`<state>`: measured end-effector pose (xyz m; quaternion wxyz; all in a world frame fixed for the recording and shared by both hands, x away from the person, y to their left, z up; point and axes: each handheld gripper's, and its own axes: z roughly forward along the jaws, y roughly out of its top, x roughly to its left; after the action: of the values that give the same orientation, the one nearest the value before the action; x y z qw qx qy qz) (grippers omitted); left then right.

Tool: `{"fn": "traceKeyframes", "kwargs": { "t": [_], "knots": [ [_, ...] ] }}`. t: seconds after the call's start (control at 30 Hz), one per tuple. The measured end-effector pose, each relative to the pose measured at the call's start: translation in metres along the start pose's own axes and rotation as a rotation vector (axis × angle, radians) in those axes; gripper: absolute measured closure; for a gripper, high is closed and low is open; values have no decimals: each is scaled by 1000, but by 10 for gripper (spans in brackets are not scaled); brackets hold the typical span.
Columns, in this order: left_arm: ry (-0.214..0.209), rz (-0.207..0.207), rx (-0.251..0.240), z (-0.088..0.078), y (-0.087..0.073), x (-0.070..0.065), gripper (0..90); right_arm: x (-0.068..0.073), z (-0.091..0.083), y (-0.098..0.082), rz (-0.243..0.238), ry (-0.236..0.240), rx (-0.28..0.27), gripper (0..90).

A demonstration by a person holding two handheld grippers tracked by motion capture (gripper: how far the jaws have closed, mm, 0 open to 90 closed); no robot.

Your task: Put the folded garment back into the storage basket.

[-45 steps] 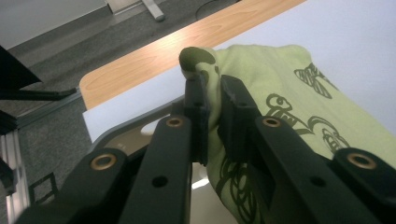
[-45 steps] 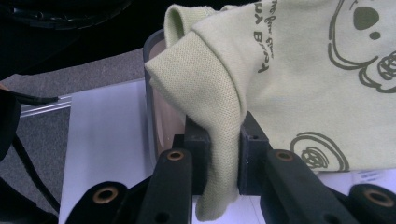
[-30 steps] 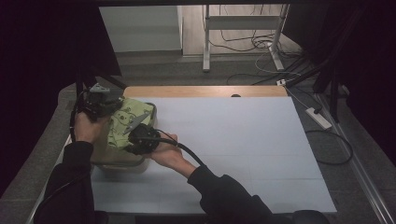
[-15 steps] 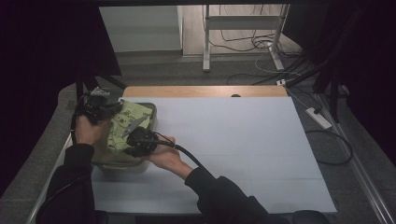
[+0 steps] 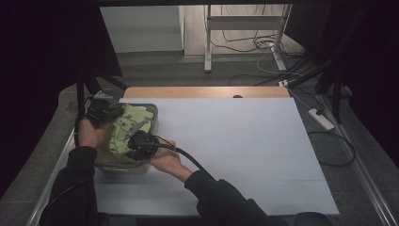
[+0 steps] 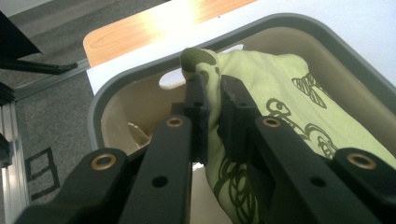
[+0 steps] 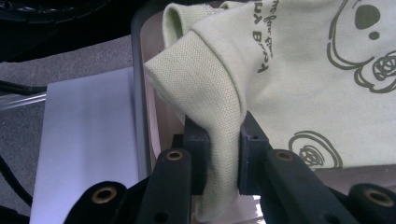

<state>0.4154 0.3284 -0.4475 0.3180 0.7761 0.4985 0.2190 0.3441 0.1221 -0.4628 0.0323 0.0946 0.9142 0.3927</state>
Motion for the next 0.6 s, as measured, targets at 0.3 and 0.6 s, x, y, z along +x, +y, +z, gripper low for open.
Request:
{"fn": "traceKeyframes", "kwargs": {
  "t": [0.3, 0.6],
  "knots": [
    [6, 0, 27, 10, -3, 1, 819, -2, 9, -4, 9, -6, 16, 772],
    [16, 5, 51, 17, -5, 1, 816, -3, 16, -8, 26, -8, 31, 767]
  ]
}}
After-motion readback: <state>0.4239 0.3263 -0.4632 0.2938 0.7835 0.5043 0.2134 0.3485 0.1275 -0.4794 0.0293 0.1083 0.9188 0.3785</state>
